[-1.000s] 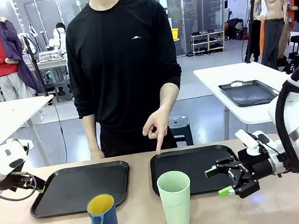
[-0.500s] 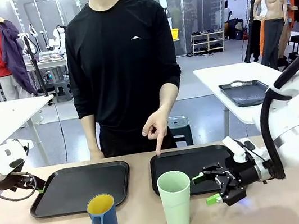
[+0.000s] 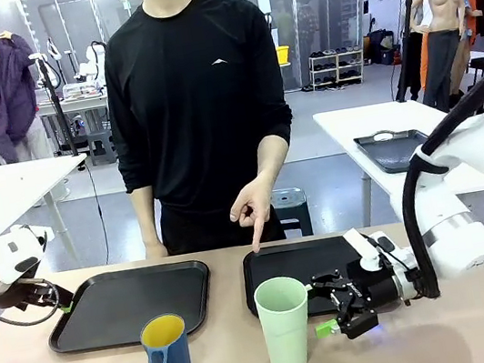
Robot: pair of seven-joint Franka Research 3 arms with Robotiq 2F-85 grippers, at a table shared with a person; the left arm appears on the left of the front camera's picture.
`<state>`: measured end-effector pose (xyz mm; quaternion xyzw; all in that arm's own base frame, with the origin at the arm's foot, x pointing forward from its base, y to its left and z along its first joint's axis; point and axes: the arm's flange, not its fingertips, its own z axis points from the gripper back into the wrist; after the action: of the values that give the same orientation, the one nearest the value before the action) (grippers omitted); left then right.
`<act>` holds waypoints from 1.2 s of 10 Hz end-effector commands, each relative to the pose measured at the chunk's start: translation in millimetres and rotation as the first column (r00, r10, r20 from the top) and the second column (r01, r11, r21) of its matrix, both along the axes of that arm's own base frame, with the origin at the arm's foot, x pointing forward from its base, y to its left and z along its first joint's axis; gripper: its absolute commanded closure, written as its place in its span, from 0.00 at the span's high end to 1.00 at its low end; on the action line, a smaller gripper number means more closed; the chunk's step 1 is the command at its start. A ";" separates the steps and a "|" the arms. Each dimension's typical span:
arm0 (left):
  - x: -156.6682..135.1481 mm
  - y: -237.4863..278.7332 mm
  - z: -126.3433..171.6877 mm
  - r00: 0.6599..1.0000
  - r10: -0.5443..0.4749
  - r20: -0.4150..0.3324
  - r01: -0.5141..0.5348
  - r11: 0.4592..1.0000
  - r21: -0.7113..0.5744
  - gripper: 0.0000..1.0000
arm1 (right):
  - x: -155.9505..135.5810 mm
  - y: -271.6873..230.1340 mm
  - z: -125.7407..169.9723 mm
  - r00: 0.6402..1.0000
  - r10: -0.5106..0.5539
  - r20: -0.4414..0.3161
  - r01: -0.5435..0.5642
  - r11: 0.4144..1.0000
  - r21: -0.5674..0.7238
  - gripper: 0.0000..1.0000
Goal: Sort and store the cups by type.
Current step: Pick up the Reusable plastic cup.
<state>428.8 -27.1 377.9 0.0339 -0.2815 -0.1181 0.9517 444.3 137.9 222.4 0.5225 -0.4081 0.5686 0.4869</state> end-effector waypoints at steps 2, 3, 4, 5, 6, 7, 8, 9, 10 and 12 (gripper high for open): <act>-0.2 0.0 -0.2 1.000 -0.004 -0.003 0.004 1.000 0.007 1.00 | 1.7 14.4 -5.6 0.999 0.015 0.032 -0.017 0.999 0.038 1.00; -0.2 0.0 -0.2 1.000 -0.004 -0.003 0.004 1.000 0.007 1.00 | 0.9 16.7 -6.4 0.999 0.017 0.028 -0.018 0.999 0.037 1.00; -0.2 0.0 -0.2 1.000 -0.004 -0.003 0.004 1.000 0.007 1.00 | 0.6 20.6 -7.3 0.999 0.019 0.027 -0.020 0.999 0.040 1.00; -0.2 0.0 -0.2 1.000 -0.004 -0.003 0.004 1.000 0.007 1.00 | 0.2 25.0 -8.0 0.999 0.029 0.029 -0.031 0.998 0.054 1.00; -0.2 0.0 -0.2 1.000 -0.004 -0.003 0.004 1.000 0.007 1.00 | 0.8 28.5 -9.1 0.999 0.037 0.031 -0.039 0.997 0.064 1.00; -0.2 0.0 -0.2 1.000 -0.004 -0.003 0.004 1.000 0.007 1.00 | 0.4 30.9 -9.9 0.999 0.039 0.030 -0.041 0.997 0.071 1.00; -0.2 0.0 -0.2 1.000 -0.004 -0.003 0.004 1.000 0.007 1.00 | 0.4 34.0 -11.1 0.999 0.038 0.031 -0.040 0.996 0.084 1.00; -0.2 0.0 -0.2 1.000 -0.004 -0.003 0.004 1.000 0.007 1.00 | 0.5 36.8 -12.5 0.999 0.038 0.031 -0.040 0.995 0.094 1.00; -0.2 0.0 -0.2 1.000 -0.004 -0.003 0.004 1.000 0.007 1.00 | 0.6 40.4 -14.9 0.999 0.039 0.028 -0.042 0.995 0.093 1.00; -0.2 0.0 -0.2 1.000 -0.004 -0.003 0.004 1.000 0.007 1.00 | -1.0 45.6 -18.4 0.999 0.042 0.022 -0.044 0.995 0.093 1.00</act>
<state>428.8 -27.1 377.9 0.0339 -0.2815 -0.1181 0.9517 447.9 177.6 217.7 0.5527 -0.4118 0.5631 0.4559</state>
